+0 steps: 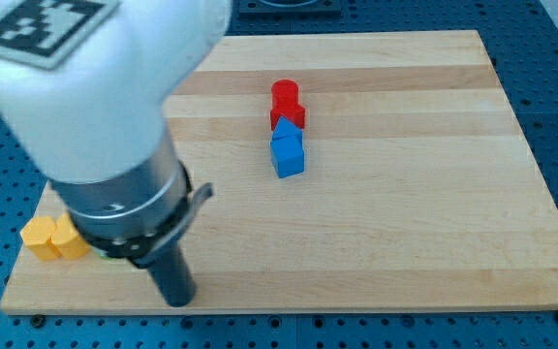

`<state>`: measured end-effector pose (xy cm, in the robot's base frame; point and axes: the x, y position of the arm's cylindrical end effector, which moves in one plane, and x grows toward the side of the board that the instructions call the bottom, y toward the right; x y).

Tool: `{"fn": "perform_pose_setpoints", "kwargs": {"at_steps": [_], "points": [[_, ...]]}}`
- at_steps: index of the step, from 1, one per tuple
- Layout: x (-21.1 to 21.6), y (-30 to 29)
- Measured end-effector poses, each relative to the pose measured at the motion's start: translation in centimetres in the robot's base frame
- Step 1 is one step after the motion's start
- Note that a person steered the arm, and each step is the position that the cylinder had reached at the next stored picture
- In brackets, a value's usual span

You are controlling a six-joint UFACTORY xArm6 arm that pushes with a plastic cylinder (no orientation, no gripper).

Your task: Move your arm to the bottom left of the board

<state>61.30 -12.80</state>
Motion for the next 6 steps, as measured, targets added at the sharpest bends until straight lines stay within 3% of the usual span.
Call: {"fn": "perform_pose_setpoints", "kwargs": {"at_steps": [3,6], "points": [[0.2,-17.6],[-2.6,-17.7]]}}
